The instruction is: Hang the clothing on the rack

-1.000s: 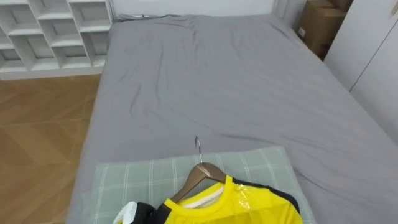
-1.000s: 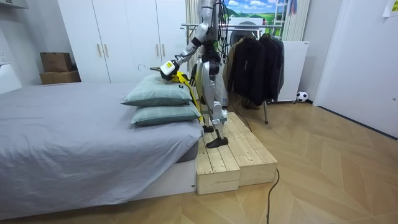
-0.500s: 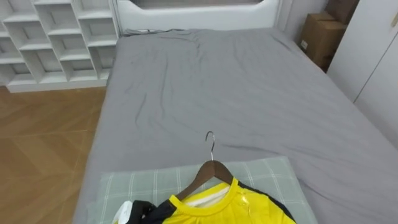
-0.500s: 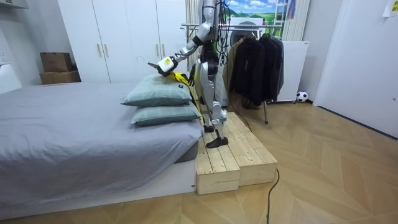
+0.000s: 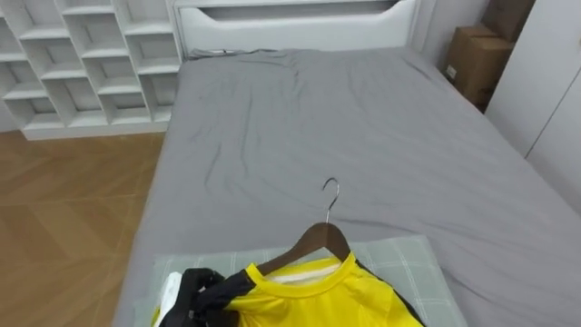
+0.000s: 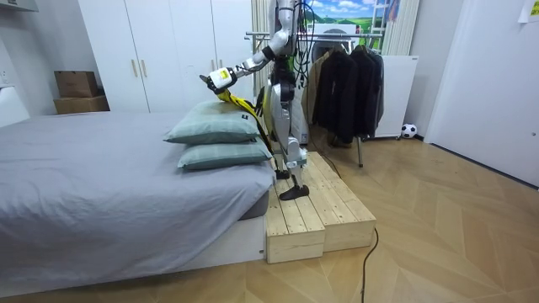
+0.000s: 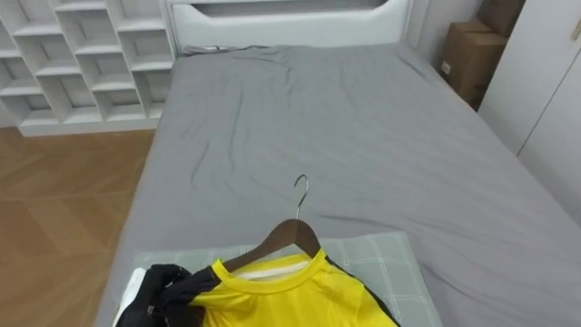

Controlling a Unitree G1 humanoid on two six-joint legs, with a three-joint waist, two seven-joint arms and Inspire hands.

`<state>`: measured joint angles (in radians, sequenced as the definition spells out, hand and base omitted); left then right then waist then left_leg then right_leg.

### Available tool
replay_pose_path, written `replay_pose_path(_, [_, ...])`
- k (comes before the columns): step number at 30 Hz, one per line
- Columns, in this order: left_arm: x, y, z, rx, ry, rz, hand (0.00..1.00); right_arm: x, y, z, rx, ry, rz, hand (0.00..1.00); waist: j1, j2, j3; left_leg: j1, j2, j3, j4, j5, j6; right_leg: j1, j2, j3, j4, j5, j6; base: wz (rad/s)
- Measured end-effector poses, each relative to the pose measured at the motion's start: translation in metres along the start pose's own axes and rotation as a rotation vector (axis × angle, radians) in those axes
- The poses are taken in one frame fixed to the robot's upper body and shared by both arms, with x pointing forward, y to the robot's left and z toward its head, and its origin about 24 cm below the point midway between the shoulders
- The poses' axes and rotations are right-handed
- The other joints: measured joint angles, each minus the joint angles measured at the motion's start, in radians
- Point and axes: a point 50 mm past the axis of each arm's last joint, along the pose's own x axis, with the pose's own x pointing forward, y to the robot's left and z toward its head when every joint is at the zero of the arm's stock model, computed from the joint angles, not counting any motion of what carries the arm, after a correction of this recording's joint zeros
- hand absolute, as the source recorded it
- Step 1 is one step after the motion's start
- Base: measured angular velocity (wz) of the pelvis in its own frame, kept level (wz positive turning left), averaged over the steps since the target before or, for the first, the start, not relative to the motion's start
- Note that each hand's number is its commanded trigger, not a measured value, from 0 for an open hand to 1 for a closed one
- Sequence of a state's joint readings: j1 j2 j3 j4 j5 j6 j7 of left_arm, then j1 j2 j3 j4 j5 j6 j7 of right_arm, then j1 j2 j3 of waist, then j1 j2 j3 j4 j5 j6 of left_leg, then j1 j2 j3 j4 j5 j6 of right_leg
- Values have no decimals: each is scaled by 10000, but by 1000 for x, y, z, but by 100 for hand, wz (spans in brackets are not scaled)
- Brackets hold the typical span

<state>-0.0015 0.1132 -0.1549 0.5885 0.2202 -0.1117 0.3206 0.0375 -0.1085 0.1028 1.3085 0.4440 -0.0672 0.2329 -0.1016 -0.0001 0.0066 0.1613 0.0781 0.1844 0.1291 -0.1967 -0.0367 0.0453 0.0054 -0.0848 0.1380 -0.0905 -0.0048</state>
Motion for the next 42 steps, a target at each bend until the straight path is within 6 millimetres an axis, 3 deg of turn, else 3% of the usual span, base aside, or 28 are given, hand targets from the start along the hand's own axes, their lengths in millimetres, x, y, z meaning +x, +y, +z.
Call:
replay_pose_path(4, [-3,3,-4,-703,239,196,100,-1,-1,-3,122,29,-62,0,16,-42,20,215,18,-8,-13,-59,18,228,26,-45,-19,-28,11,0])
replay_pose_path(12, [-1,15,-8,-933,381,523,100,-3,-6,-4,147,-153,-402,0,-24,-137,-20,254,11,-30,-13,-75,24,269,23,-37,-10,-28,13,0])
replay_pose_path(20, [1,25,7,-1136,-397,1054,100,-5,-16,3,-440,-340,-749,0,-33,-270,51,237,5,-64,-15,-75,24,254,16,-49,-15,-32,19,0])
replay_pose_path(23, [2,27,10,-1161,-541,1099,100,-5,-17,9,-981,-417,-987,0,-22,-336,40,228,7,-49,-17,-75,25,236,18,-53,-2,-32,19,0])
replay_pose_path(35, [7,46,30,-974,-1628,1692,100,-7,-21,51,-3821,-1618,-1993,0,41,-500,-1,158,-10,17,19,-74,27,73,-25,-69,167,-55,16,-1])
replay_pose_path(38, [6,48,39,-972,-2136,1772,100,-10,-23,69,-4638,-2181,-2207,0,33,-536,5,84,-18,7,84,-72,29,30,-41,-67,185,-54,16,0])
replay_pose_path(42, [7,50,47,-1010,-2466,1814,100,-22,-21,108,-5623,-3654,-2400,0,98,-558,17,127,-6,16,132,-72,29,60,-28,-17,211,-52,14,-1])
